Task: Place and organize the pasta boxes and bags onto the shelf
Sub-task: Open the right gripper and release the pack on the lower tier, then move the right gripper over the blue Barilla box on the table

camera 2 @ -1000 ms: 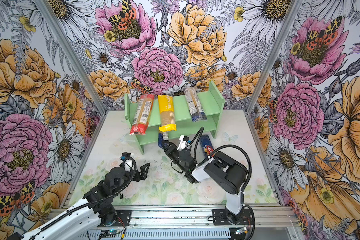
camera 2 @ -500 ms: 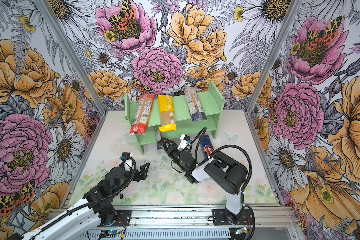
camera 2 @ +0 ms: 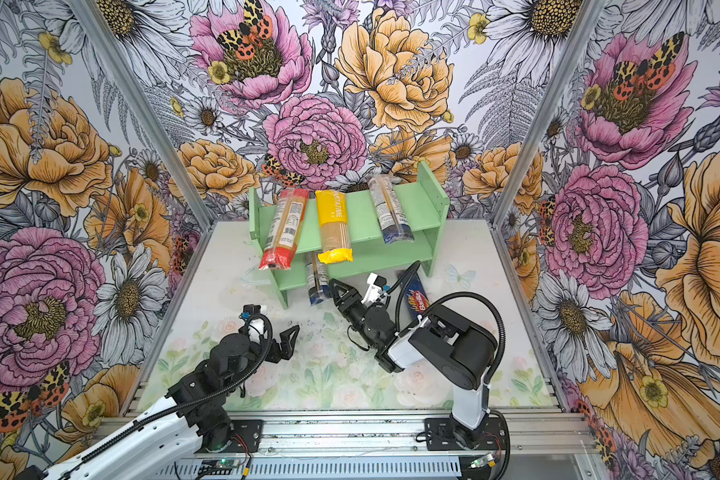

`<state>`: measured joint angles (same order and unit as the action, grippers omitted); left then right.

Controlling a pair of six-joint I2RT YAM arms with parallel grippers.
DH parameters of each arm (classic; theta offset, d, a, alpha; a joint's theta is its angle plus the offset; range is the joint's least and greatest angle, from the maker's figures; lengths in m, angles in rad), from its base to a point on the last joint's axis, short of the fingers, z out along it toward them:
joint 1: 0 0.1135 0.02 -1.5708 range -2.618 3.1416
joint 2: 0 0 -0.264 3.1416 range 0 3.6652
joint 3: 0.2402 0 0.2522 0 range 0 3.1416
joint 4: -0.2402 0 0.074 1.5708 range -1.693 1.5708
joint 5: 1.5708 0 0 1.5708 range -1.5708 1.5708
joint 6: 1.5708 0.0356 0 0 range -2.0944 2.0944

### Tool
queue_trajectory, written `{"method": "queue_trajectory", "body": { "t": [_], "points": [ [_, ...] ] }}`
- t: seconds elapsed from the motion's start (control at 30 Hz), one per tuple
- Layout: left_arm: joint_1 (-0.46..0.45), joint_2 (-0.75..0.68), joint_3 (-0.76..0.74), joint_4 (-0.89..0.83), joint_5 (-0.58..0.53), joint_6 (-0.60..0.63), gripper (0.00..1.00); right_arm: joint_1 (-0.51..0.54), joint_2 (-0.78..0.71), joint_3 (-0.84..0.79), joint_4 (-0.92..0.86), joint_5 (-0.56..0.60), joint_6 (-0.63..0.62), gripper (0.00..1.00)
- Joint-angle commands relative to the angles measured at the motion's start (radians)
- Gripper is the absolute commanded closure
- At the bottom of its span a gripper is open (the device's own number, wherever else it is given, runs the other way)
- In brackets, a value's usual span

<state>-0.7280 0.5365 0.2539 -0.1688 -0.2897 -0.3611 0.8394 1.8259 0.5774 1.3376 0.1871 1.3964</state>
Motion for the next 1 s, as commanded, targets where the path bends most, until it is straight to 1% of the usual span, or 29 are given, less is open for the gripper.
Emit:
{"method": "queue_trajectory", "body": {
  "t": [0.0,0.13,0.3,0.33,0.4,0.47,0.53,0.6,0.63,0.67,0.7,0.73,0.77,0.87,0.97],
  "points": [
    [0.010,-0.012,-0.011,0.008,0.021,-0.003,0.01,-0.004,-0.054,-0.037,0.056,-0.001,-0.036,0.45],
    [0.012,-0.012,-0.011,0.009,0.023,-0.002,0.01,-0.018,-0.088,-0.084,0.056,-0.072,-0.064,0.45],
    [0.013,-0.008,-0.010,0.008,0.026,-0.003,0.01,-0.041,-0.152,-0.171,0.042,-0.126,-0.090,0.46],
    [0.013,-0.006,-0.010,0.009,0.026,-0.002,0.01,-0.041,-0.174,-0.189,0.026,-0.140,-0.099,0.46],
    [0.014,-0.001,-0.008,0.010,0.027,-0.004,0.01,-0.080,-0.229,-0.222,-0.045,-0.161,-0.116,0.47],
    [0.014,0.001,-0.008,0.010,0.027,-0.004,0.01,-0.098,-0.323,-0.239,-0.178,-0.195,-0.155,0.48],
    [0.015,0.005,-0.008,0.011,0.027,-0.005,0.01,-0.104,-0.462,-0.227,-0.431,-0.213,-0.233,0.48],
    [0.015,0.006,-0.007,0.012,0.027,-0.004,0.01,-0.104,-0.636,-0.153,-0.848,-0.188,-0.362,0.47],
    [0.016,0.008,-0.006,0.013,0.027,-0.005,0.01,-0.104,-0.698,-0.106,-1.025,-0.162,-0.429,0.46],
    [0.016,0.009,-0.005,0.014,0.027,-0.003,0.01,-0.107,-0.768,-0.063,-1.186,-0.130,-0.492,0.44],
    [0.016,0.010,-0.006,0.015,0.029,-0.003,0.01,-0.117,-0.822,-0.032,-1.310,-0.106,-0.533,0.41],
    [0.016,0.011,-0.007,0.016,0.029,-0.003,0.01,-0.135,-0.869,-0.015,-1.390,-0.093,-0.558,0.39],
    [0.017,0.013,-0.006,0.016,0.029,-0.002,0.01,-0.167,-0.914,-0.007,-1.454,-0.110,-0.576,0.36],
    [0.018,0.019,-0.005,0.018,0.032,-0.002,0.01,-0.285,-0.999,-0.010,-1.557,-0.247,-0.583,0.32],
    [0.019,0.025,-0.002,0.017,0.035,-0.003,0.01,-0.370,-1.018,0.006,-1.668,-0.348,-0.614,0.31]
  ]
}}
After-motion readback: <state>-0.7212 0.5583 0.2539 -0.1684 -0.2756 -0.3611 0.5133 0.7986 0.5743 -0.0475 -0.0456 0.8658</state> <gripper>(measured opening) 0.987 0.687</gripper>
